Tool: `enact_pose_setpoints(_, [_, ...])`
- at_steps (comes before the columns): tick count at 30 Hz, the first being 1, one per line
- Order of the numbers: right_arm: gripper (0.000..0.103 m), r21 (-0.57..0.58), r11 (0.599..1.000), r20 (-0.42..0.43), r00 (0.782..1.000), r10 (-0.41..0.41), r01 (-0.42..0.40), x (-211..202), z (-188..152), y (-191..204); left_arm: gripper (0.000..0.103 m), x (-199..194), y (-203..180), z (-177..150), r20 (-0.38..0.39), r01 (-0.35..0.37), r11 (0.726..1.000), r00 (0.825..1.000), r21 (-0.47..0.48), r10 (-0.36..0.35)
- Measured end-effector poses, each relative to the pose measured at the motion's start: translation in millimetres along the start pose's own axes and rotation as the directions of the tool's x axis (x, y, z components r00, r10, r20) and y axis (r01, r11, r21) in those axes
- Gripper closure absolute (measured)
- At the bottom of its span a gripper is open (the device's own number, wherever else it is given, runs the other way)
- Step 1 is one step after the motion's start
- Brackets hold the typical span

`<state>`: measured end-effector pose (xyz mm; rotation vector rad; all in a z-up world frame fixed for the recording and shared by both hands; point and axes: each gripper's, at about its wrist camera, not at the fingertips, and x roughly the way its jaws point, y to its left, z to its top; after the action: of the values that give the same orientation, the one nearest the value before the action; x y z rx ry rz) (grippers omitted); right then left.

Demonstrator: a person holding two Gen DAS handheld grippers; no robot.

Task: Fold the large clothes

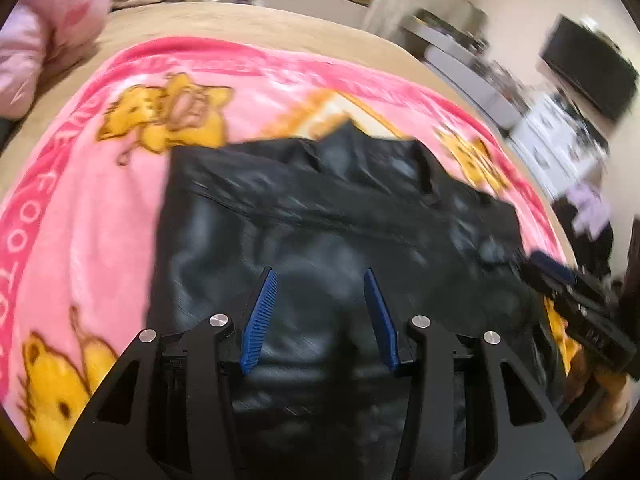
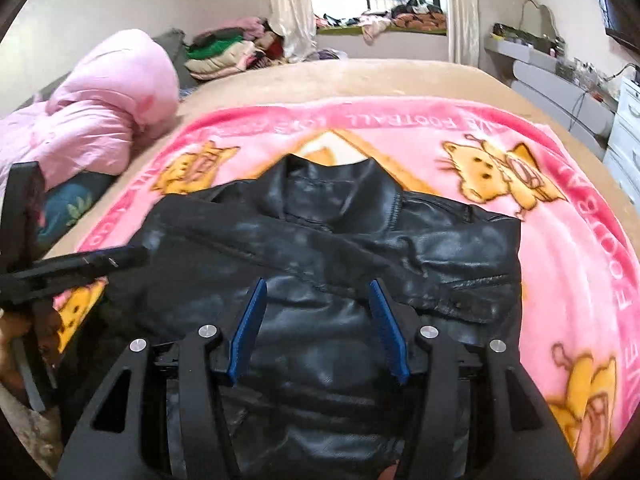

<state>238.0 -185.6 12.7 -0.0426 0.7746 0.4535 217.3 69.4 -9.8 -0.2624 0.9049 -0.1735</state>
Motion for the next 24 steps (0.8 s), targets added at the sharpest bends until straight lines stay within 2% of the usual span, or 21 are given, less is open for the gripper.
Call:
enact_pose_setpoints(3, [0.051, -0.022, 1.000, -0.016, 1.000, -0.001, 0.000, -4.0, -9.6, 7.8, 0.067, 15.5, -11.6, -18.2, -0.089, 0.000, 1.000, 0.996, 0.026, 0.002])
enact_pose_setpoints(6, [0.053, -0.035, 0.999, -0.072, 0.997, -0.035, 0.033, 5.6, -25.6, 6.6, 0.072, 30.1, -14.4, -30.7, -0.132, -0.063, 0.996, 0.989, 0.069, 0.072])
enact_pose_setpoints(11, [0.061, 0.029, 0.998, -0.188, 0.981, -0.057, 0.063, 28.7, -52.9, -12.4, 0.072, 34.6, -12.2, -32.2, -0.130, -0.056, 0.995, 0.989, 0.077, 0.066])
enact_pose_setpoints(15, [0.061, 0.065, 0.997, -0.184, 0.982, -0.035, 0.047, 32.7, -57.2, -17.0, 0.072, 31.5, -8.6, -31.2, -0.124, -0.038, 0.997, 0.991, 0.062, 0.046])
enact_pose_setpoints(21, [0.042, 0.083, 0.996, -0.068, 0.998, -0.012, 0.018, -8.5, -48.7, -9.7, 0.072, 14.0, -12.3, -28.4, -0.101, -0.035, 0.997, 0.994, 0.064, 0.041])
enact_pose_setpoints(24, [0.034, 0.087, 0.996, -0.045, 0.999, -0.016, 0.020, -21.3, -49.1, -7.9, 0.058, 6.0, -14.9, -27.8, -0.089, -0.025, 0.997, 0.996, 0.067, 0.030])
